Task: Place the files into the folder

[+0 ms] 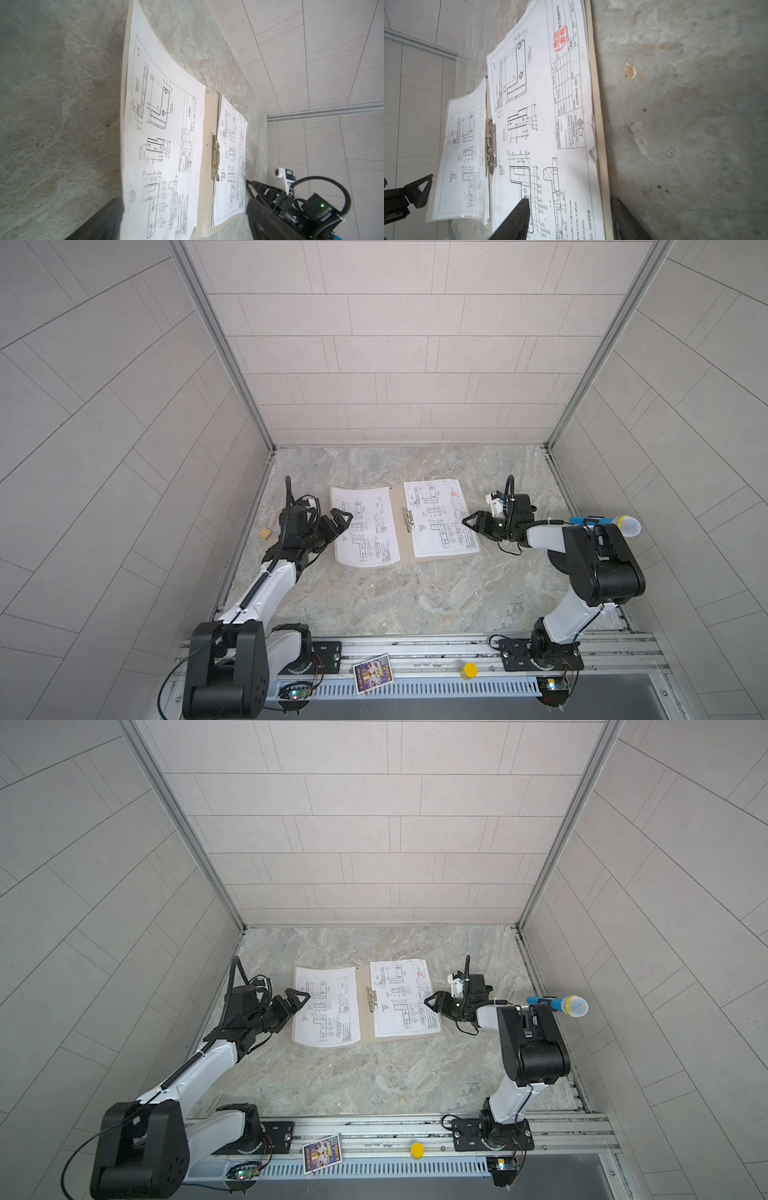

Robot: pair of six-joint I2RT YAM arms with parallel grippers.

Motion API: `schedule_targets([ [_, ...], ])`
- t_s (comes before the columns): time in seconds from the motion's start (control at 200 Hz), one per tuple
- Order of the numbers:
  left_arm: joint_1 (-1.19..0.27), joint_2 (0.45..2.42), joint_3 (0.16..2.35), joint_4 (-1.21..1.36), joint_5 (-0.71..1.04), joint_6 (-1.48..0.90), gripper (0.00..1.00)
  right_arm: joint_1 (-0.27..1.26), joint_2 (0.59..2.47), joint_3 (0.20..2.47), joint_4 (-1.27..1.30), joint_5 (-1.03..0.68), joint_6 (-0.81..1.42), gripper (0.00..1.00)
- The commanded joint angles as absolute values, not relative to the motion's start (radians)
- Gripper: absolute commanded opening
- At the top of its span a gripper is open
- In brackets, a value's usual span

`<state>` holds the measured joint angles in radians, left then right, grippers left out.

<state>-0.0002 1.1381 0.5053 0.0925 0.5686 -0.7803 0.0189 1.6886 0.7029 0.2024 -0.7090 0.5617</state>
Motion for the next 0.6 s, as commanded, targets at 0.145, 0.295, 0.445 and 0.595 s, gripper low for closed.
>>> schedule_targets([
  [0.145,-0.018,1.178,0.478,0.216,0.700,-0.870,1.00,0.046,1.734,0.663,0.059,-0.703,0.578,0.62],
  [0.295,-0.018,1.169,0.479,0.229,0.696,-0.880,1.00,0.047,1.736,0.663,0.063,-0.704,0.582,0.62],
  [0.445,-0.032,1.167,0.471,0.280,0.695,-0.914,1.00,0.047,1.741,0.663,0.064,-0.705,0.584,0.62],
  [0.595,-0.076,1.179,0.475,0.354,0.673,-0.957,1.00,0.047,1.744,0.661,0.067,-0.705,0.583,0.62],
])
